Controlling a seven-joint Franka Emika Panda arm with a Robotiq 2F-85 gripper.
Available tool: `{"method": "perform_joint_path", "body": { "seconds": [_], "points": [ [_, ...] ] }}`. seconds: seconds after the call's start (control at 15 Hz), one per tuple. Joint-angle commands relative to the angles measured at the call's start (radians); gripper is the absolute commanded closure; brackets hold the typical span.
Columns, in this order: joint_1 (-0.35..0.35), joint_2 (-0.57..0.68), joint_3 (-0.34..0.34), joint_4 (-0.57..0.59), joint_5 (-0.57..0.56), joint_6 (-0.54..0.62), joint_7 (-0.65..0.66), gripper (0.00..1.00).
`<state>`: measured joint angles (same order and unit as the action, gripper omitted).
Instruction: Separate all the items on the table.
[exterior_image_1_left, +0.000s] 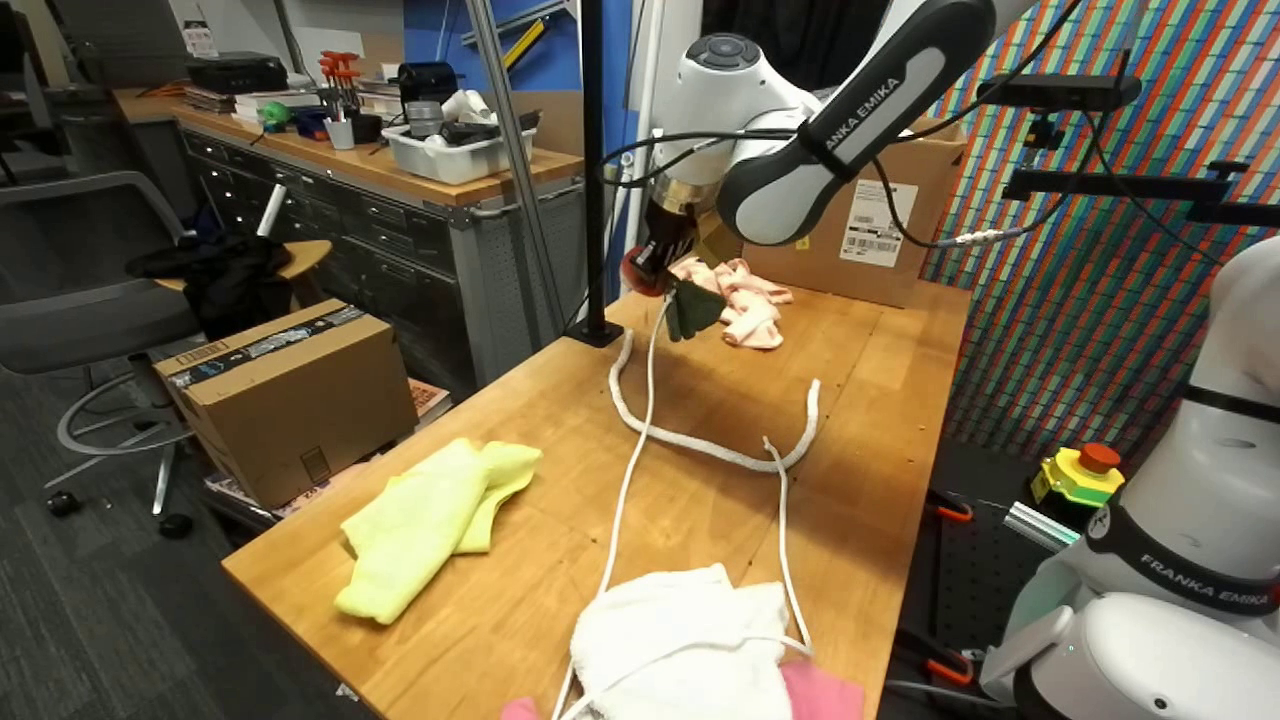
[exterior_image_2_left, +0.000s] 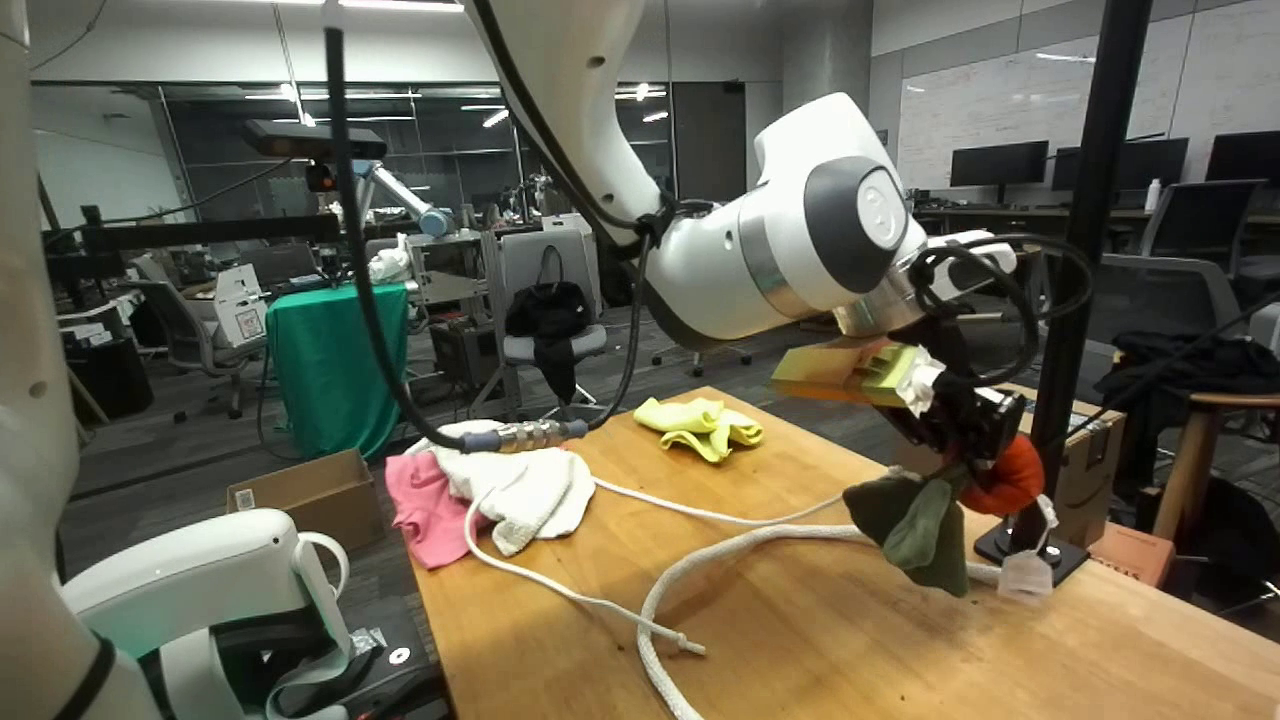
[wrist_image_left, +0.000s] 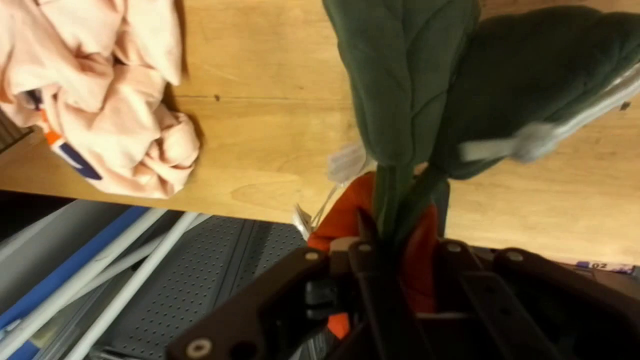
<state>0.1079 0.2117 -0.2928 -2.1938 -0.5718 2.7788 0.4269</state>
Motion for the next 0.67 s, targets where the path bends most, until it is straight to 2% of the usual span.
{"method": "perform_joint_path", "body": {
  "seconds": [0.0,0.27,0.6],
  "points": [
    [0.027,-0.086,-0.072,-0.013,-0.160,0.003,0.144,0.93],
    [0.019,-0.158,-0.119,-0.027,-0.340,-0.033,0.295,0.93],
    [0.010,-0.249,-0.140,-0.062,-0.506,-0.161,0.423,0.93]
  ]
}}
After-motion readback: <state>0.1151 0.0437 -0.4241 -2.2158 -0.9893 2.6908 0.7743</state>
